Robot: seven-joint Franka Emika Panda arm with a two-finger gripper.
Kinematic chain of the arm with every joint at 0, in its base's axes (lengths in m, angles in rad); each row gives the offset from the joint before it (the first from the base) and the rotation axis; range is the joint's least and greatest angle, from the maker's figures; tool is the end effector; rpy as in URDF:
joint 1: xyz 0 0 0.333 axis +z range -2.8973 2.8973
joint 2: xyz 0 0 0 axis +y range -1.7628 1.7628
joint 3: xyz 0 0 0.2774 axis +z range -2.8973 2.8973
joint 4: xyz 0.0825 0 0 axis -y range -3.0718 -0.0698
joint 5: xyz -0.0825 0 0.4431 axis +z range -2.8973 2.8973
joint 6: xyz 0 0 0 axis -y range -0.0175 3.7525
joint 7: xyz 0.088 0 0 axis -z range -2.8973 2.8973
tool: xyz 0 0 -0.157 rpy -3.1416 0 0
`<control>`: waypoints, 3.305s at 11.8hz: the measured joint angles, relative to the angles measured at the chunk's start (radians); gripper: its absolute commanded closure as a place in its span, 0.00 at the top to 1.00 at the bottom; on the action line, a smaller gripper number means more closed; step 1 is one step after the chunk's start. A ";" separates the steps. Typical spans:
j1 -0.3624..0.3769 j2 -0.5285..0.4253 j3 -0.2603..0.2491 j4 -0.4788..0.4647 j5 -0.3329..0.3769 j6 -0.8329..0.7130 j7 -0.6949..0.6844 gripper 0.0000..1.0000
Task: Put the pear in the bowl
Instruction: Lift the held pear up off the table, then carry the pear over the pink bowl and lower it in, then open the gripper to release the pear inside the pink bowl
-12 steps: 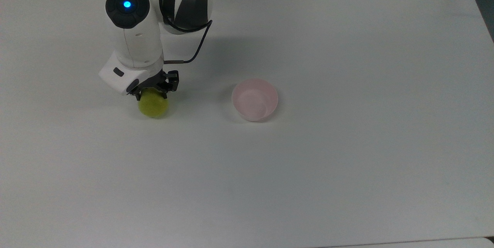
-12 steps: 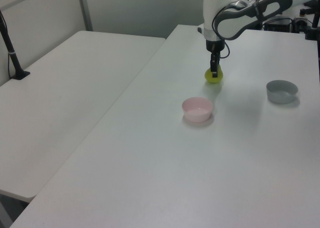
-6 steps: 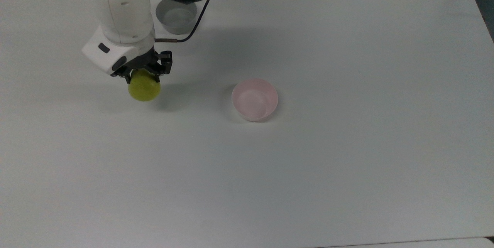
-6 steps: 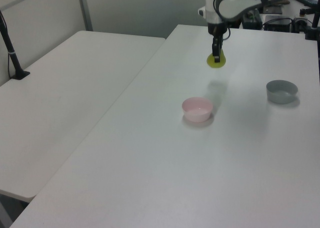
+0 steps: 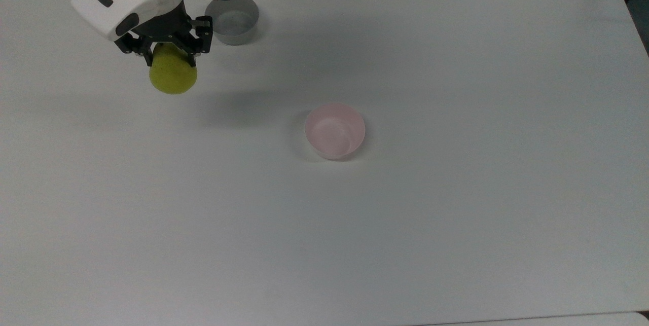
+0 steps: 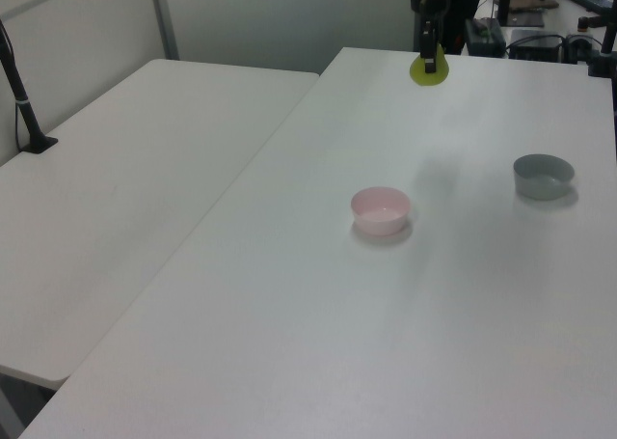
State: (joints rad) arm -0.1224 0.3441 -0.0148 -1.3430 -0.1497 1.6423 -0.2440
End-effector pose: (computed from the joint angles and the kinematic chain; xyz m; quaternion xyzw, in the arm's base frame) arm 0.6925 -0.1171 0.4379 0.9949 0.0606 -0.0365 0.0713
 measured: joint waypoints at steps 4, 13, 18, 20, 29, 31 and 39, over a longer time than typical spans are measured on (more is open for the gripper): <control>0.004 -0.002 0.064 0.002 0.001 -0.001 0.028 0.31; 0.135 0.000 0.239 0.000 0.001 -0.001 0.275 0.32; 0.208 0.006 0.239 -0.003 0.001 0.010 0.335 0.32; 0.206 0.017 0.239 -0.019 0.001 0.043 0.335 0.32; 0.200 0.108 0.233 -0.162 -0.027 0.234 0.338 0.32; 0.200 0.117 0.232 -0.175 -0.047 0.242 0.338 0.32; 0.191 0.146 0.227 -0.231 -0.094 0.327 0.353 0.47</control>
State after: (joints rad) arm 0.0682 0.4901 0.2121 -1.5744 -0.2439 1.9691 0.1089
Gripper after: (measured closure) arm 0.366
